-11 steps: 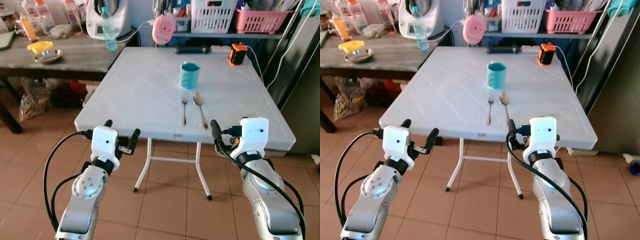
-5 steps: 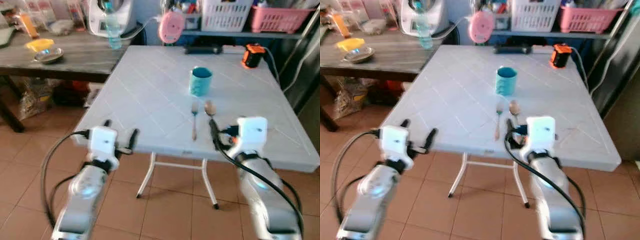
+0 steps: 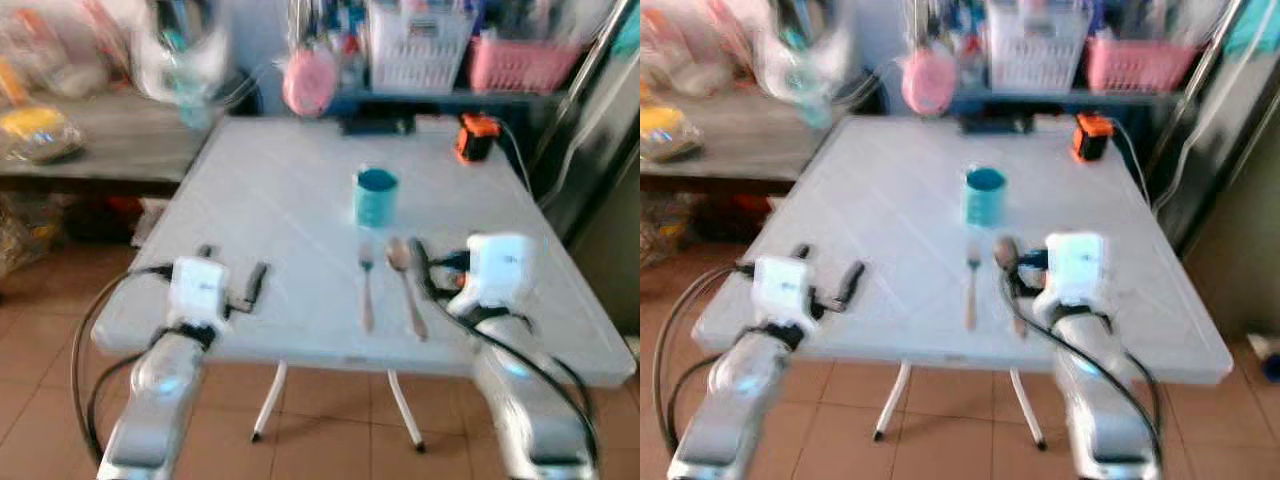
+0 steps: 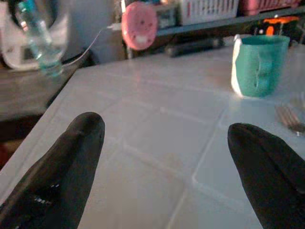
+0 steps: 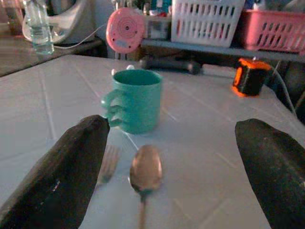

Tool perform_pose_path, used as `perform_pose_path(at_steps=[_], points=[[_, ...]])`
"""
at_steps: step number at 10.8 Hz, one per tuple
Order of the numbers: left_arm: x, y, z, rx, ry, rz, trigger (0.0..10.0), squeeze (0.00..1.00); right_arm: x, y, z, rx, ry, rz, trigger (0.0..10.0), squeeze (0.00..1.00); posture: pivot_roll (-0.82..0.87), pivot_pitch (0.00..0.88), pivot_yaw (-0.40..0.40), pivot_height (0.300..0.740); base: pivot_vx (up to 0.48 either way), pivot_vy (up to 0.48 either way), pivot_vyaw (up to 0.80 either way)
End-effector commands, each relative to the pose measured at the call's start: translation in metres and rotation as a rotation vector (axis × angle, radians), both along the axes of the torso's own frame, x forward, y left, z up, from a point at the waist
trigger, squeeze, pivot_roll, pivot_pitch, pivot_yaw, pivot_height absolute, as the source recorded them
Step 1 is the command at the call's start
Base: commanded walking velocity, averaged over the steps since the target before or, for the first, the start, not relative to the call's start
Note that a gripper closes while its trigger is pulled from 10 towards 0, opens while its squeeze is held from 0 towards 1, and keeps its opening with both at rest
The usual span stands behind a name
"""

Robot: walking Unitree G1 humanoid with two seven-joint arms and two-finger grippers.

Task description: Setting the table

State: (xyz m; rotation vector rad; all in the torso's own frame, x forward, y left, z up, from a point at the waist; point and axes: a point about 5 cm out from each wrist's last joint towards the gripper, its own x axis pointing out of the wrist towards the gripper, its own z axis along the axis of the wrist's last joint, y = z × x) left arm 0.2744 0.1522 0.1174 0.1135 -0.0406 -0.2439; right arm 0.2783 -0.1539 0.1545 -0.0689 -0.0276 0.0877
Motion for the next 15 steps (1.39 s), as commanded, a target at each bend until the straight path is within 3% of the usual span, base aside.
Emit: perform_pose_path(at_steps=[1,4,7,9,12,15], points=[[0.001,-0.008,0.003,-0.002,-0.011,-0.024,10.0,0.00,0.000,-0.007,0.002,-0.010,-0.009,-0.020,10.0,0.00,0.02,0.000,0.039,0.740,0.382,0.000,0.00],[-0.001,-0.001,-0.001,0.038,0.004,0.022,10.0,0.00,0.000,-0.004,0.001,-0.012,-0.007,-0.003,10.0,0.00,0.03,0.000,0.036,0.740,0.000,0.000,0.00],[-0.001,0.001,-0.002,0.044,0.007,0.034,10.0,0.00,0.001,0.003,0.000,-0.019,-0.003,0.028,10.0,0.00,0.04,0.000,0.028,0.740,0.000,0.000,0.65],[-0.003,0.001,-0.003,0.051,0.007,0.029,10.0,0.00,0.002,0.003,-0.001,0.011,0.006,0.022,10.0,0.00,0.05,0.000,0.027,0.740,0.000,0.000,0.00],[-0.011,0.007,-0.007,0.068,0.029,-0.016,10.0,0.00,-0.005,0.010,-0.011,0.118,0.131,0.027,10.0,0.00,0.05,0.000,0.041,0.740,0.000,0.000,0.00],[-0.013,0.006,-0.009,0.071,0.052,-0.067,10.0,0.00,-0.016,0.008,-0.018,0.120,0.301,0.009,10.0,0.00,0.04,0.006,0.044,0.740,0.000,0.000,0.00]])
